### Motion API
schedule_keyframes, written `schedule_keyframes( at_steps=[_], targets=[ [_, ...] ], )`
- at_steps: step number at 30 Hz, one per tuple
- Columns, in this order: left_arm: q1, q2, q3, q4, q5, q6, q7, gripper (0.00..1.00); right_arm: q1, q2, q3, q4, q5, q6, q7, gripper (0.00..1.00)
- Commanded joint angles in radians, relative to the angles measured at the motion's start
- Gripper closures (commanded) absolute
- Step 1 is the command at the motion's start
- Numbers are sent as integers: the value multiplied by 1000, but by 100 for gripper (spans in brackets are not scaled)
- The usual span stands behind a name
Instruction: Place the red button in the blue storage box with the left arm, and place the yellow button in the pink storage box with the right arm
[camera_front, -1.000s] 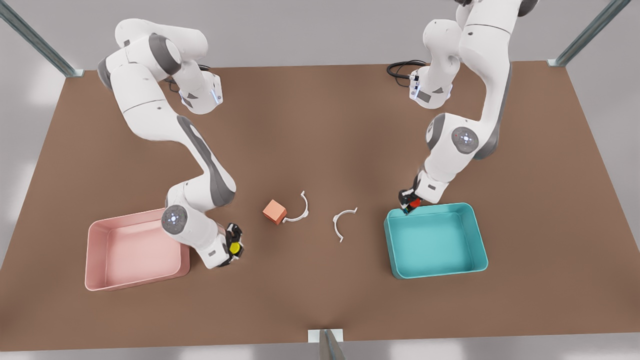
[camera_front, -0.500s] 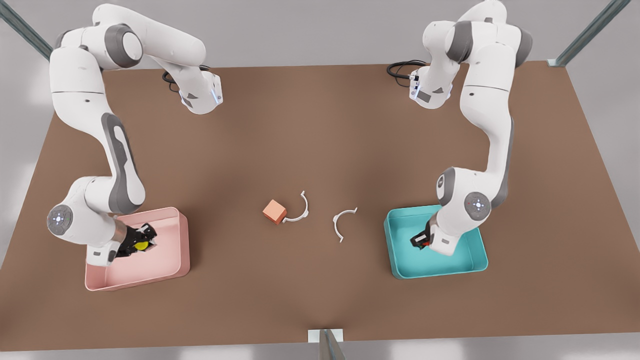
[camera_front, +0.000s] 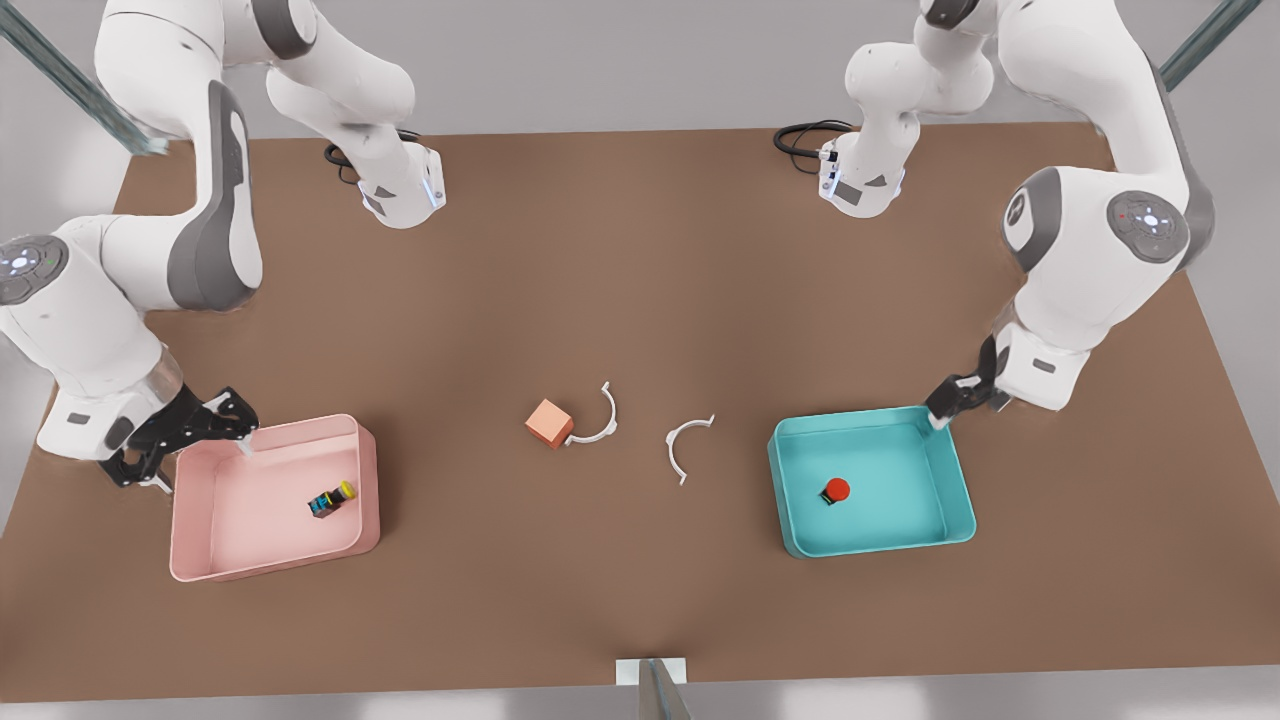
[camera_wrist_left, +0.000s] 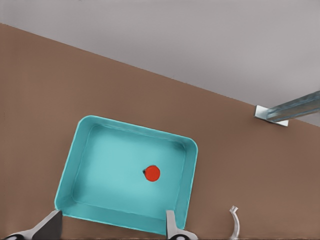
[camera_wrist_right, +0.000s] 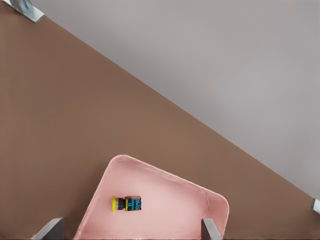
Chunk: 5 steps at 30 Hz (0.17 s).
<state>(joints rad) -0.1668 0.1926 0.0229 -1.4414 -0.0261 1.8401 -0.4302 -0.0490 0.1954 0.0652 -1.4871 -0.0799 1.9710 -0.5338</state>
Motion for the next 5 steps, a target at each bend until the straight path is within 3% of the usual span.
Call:
schedule_keyframes(
  at_steps=[1,2,3,5],
  targets=[
    [26,-38,-14,4,41,-303,353,0,18,-122,-39,-132,-9,-221,563,0],
    [26,-35,-14,6,41,-301,355,0,20,-99,-35,-98,-11,-271,575,0],
    [26,-35,-14,6,41,-300,355,0,20,1,-13,88,-4,-458,568,0],
    [24,-33,-14,6,41,-300,355,0,20,6,-1,128,2,-489,564,0]
  ],
)
